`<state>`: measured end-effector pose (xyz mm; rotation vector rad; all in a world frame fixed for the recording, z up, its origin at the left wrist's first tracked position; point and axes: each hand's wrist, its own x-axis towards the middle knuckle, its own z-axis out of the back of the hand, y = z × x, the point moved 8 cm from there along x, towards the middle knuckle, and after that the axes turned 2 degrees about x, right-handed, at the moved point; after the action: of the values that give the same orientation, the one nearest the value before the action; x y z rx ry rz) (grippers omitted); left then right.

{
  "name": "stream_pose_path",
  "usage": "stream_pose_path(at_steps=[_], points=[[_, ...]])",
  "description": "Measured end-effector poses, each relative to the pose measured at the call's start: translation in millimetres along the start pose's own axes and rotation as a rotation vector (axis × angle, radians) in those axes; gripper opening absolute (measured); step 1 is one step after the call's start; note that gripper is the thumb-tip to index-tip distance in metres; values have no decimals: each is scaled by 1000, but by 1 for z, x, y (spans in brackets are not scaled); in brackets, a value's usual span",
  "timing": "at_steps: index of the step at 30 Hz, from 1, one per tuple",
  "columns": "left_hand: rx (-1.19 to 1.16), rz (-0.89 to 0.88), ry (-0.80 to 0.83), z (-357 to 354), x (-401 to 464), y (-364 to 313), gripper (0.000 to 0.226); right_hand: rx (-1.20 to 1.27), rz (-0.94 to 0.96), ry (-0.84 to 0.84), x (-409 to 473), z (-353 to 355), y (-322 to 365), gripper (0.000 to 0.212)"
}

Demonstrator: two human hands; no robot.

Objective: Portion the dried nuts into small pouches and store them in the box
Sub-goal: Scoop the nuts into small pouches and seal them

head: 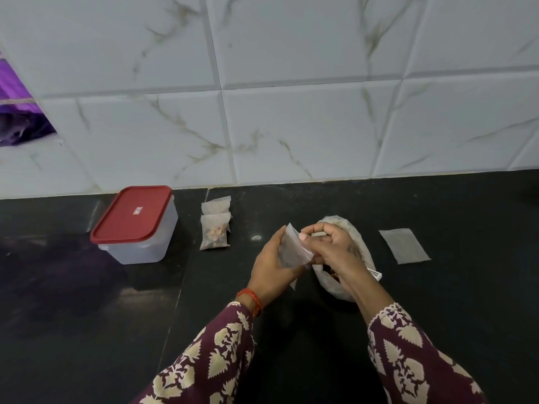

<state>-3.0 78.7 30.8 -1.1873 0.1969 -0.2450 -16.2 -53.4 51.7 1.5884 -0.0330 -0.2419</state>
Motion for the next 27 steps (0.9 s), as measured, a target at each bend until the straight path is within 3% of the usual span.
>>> stream_pose_path(at_steps=[6,14,22,27], points=[[54,-11,57,-8,0,-2,99,-141,75,-27,0,3,5,18],[163,-84,13,-5,4,-7,85,-523,131,5,1,-2,13,21],[155,-107,7,-2,3,-7,80,-640,172,107,2,-2,10,12],[148,-134,27,-2,4,-8,75,-460,143,196,2,-4,12,31]])
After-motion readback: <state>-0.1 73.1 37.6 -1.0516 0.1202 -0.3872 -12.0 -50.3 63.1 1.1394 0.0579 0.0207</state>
